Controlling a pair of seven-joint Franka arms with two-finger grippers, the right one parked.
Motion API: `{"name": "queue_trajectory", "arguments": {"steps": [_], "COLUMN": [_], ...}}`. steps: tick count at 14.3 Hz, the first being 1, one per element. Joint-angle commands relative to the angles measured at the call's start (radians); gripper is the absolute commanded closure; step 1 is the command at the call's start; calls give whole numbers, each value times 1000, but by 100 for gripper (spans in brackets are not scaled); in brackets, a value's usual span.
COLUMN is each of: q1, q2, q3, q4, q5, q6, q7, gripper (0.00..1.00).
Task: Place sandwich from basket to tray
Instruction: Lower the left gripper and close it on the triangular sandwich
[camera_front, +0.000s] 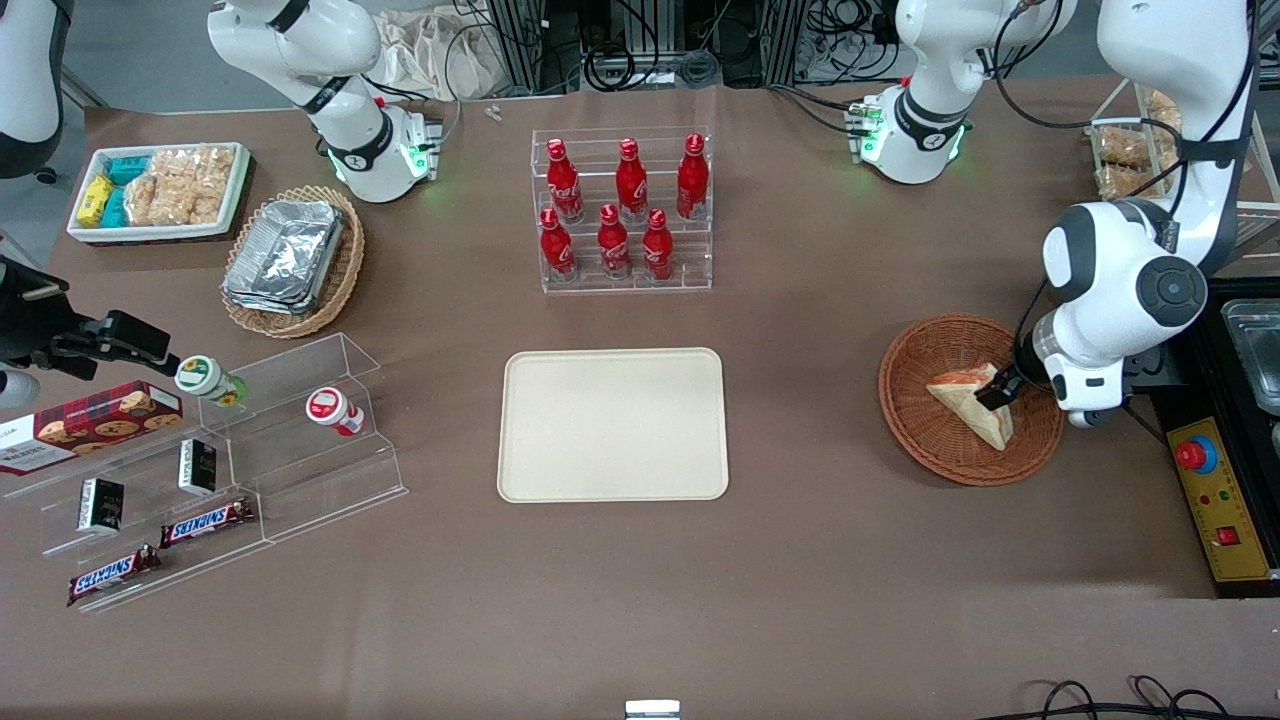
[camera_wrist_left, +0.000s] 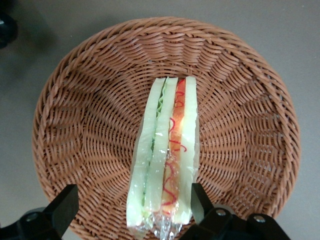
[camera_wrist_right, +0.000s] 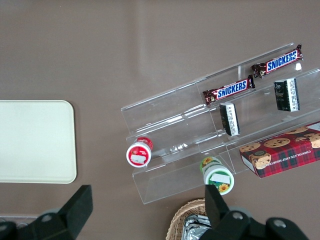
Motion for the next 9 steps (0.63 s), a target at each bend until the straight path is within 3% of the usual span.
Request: {"name": "queue_trajectory", "arguments": {"steps": [1,6,7,9], "q1": [-1,-7,-8,-8], "q2": [33,84,98,101], "q3": [-3,-4,-4,-4], "q4": [-18,-13,-7,7], "q5": [10,9,9,4], "q6": [69,124,126,126], "q7": [-19,-24,-31,-83], "gripper": [0,0,6,52]}}
